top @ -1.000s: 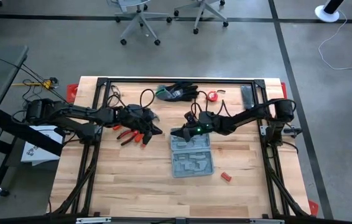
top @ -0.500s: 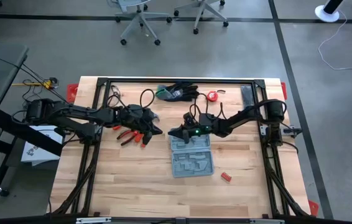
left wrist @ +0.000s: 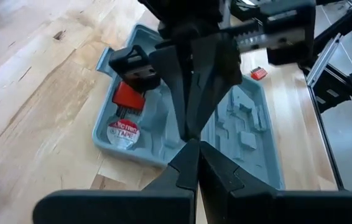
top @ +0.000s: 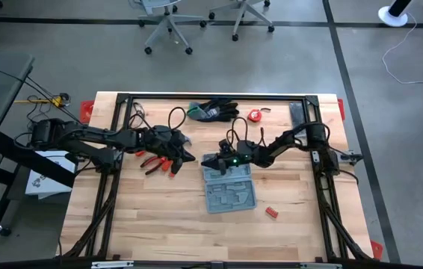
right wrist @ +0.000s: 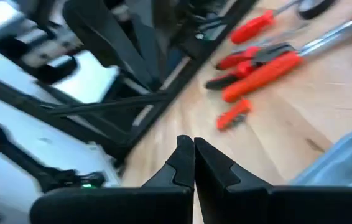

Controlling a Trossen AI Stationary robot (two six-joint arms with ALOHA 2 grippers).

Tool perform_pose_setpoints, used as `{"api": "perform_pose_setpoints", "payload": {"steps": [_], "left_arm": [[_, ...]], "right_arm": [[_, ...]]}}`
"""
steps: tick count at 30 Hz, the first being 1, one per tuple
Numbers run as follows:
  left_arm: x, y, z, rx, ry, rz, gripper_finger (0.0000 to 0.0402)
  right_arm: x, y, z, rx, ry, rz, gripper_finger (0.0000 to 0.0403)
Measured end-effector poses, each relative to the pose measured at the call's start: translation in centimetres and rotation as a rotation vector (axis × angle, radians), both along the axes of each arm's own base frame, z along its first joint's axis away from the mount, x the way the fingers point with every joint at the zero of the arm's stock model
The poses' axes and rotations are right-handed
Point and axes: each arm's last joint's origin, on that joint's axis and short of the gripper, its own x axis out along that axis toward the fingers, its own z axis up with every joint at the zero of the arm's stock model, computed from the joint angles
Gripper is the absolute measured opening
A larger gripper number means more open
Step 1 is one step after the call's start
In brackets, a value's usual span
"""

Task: Prefit tool cases
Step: Put the set of hex keys into the tool case

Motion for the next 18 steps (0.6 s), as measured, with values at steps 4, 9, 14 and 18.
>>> {"api": "perform_pose_setpoints", "payload": {"steps": [4, 9, 14, 18], "left_arm": [[0.0, 0.0, 0.0, 0.000, 0.000, 0.000, 0.0000], [0.0, 0.0, 0.0, 0.001, 0.001, 0.000, 0.0000], [0.0, 0.0, 0.0, 0.003, 0.001, 0.006, 0.0000], [0.0, 0.0, 0.0, 0.004, 0.001, 0.007, 0.0000]], "right_arm": [[0.0, 0.3, 0.9, 0.017, -0.043, 0.001, 0.0000], [0.6, 0.9, 2.9, -0.027, -0.122, 0.007, 0.0000], [1.4, 1.1, 1.8, -0.083, 0.016, -0.004, 0.0000], [1.3, 0.8, 0.5, -0.062, 0.069, 0.034, 0.0000]]}}
